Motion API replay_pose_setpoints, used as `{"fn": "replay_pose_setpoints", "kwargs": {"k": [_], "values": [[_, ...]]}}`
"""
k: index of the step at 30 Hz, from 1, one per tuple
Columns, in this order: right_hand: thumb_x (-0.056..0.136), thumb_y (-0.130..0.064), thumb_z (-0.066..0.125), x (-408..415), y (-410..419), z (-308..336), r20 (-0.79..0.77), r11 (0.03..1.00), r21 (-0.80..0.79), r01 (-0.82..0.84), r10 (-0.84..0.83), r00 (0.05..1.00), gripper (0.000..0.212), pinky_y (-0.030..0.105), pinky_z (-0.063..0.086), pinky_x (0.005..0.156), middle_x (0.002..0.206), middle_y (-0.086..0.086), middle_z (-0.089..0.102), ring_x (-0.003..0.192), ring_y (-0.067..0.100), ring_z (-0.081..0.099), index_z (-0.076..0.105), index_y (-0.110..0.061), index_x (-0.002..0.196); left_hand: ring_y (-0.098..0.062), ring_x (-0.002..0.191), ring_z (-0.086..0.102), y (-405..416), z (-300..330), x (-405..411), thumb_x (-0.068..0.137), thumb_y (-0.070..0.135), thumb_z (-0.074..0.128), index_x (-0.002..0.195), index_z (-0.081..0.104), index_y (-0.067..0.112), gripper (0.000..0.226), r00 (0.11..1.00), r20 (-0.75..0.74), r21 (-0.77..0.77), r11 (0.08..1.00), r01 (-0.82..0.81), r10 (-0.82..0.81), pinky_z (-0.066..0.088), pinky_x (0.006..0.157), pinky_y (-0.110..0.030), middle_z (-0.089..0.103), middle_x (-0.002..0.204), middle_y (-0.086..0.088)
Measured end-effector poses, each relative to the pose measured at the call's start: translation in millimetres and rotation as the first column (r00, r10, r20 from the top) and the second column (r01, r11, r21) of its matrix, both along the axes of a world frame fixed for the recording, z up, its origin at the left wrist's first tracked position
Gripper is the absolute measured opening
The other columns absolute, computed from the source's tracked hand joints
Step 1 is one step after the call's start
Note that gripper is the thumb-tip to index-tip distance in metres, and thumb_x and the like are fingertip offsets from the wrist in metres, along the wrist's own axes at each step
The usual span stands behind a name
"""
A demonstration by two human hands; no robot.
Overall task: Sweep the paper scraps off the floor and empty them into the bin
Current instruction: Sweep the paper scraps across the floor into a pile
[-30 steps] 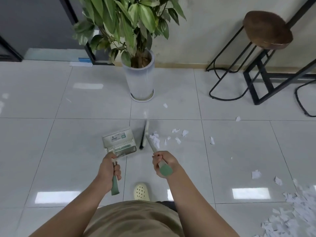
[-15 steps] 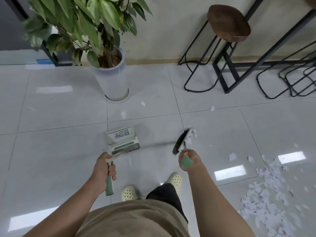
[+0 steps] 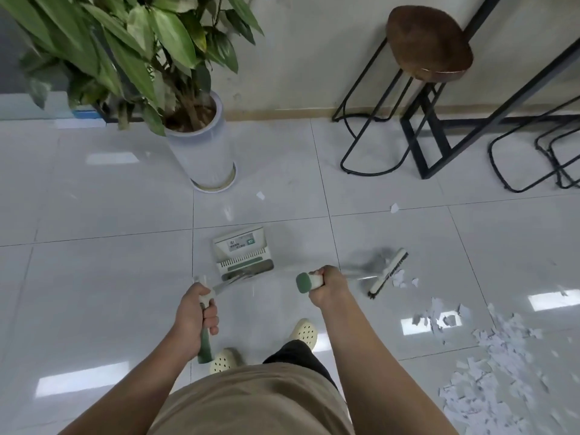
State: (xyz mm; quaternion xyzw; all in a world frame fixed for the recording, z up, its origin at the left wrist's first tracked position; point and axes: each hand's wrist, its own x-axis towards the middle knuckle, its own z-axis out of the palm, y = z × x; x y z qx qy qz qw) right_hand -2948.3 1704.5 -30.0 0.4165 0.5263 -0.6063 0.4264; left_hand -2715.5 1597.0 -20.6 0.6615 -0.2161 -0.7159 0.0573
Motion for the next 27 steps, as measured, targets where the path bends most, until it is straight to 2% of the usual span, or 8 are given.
{"fn": "replay_pose_setpoints", "kwargs": {"k": [2,5,9,16,20,23,27], "values": [[0.088,0.003,0.04,-12,-3,5,0.012,0.997,-0.064,-0.044,0.045,0.999,0.03,0.021,0.043,0.047,0.042,-0.001,0.041,0.032,0.012,0.038,0.039,-0.013,0.063,-0.012,0.032,0.022,-3,4,-23,0.089,0.03,0.045,0.069,0.041,0.017,0.024,0.999,0.007,-0.007,0.999,-0.039,0.039,0.022,0.037,-0.018,0.028,0.045,0.005],[0.09,0.002,0.044,-29,-15,13,0.06,0.975,-0.149,-0.166,0.177,0.982,0.031,0.016,0.036,0.034,0.046,0.0,0.037,0.031,0.011,0.034,0.039,-0.013,0.063,-0.011,0.032,0.022,-10,9,-54,0.089,0.029,0.045,0.07,0.038,0.019,0.022,0.994,0.012,-0.044,0.993,-0.108,0.109,0.022,0.037,-0.015,0.029,0.046,0.005],[0.091,0.004,0.043,-37,-60,22,0.065,0.901,-0.31,-0.302,0.337,0.939,0.032,0.015,0.033,0.032,0.045,-0.001,0.034,0.031,0.008,0.031,0.038,-0.015,0.065,-0.01,0.034,0.02,-21,14,-84,0.089,0.028,0.046,0.072,0.036,0.022,0.021,0.978,-0.002,-0.097,0.974,-0.207,0.208,0.021,0.038,-0.014,0.028,0.049,0.007],[0.098,-0.003,0.033,-56,-175,9,0.191,0.77,-0.567,-0.293,0.469,0.862,0.034,0.017,0.034,0.028,0.039,-0.001,0.032,0.027,0.008,0.034,0.032,-0.018,0.068,-0.01,0.034,0.021,-74,29,-100,0.094,0.028,0.043,0.073,0.033,0.022,0.024,0.969,0.006,-0.112,0.963,-0.246,0.248,0.023,0.041,-0.024,0.026,0.047,0.007],[0.098,-0.006,0.034,-85,-225,-19,0.26,0.779,-0.599,-0.184,0.406,0.876,0.027,0.019,0.037,0.029,0.04,-0.001,0.035,0.027,0.01,0.039,0.033,-0.019,0.074,-0.011,0.035,0.022,-141,23,-121,0.093,0.029,0.046,0.073,0.035,0.02,0.025,0.985,0.029,-0.084,0.982,-0.168,0.171,0.022,0.043,-0.024,0.027,0.048,0.004],[0.095,-0.008,0.038,-115,-240,-34,0.31,0.852,-0.513,-0.102,0.296,0.904,0.018,0.019,0.039,0.029,0.041,0.0,0.039,0.027,0.012,0.041,0.038,-0.016,0.079,-0.012,0.036,0.022,-193,16,-141,0.093,0.028,0.049,0.075,0.037,0.02,0.023,0.997,0.05,-0.06,0.997,-0.052,0.055,0.022,0.042,-0.021,0.028,0.048,0.005],[0.079,-0.001,0.049,-151,-223,-35,0.376,0.922,-0.386,0.024,0.133,0.917,0.019,0.016,0.038,0.032,0.043,-0.002,0.041,0.029,0.011,0.042,0.039,-0.016,0.072,-0.013,0.038,0.026,-220,5,-178,0.091,0.028,0.052,0.082,0.041,0.019,0.017,0.994,0.061,-0.024,0.995,0.094,-0.092,0.027,0.046,-0.025,0.032,0.048,0.004]]}}
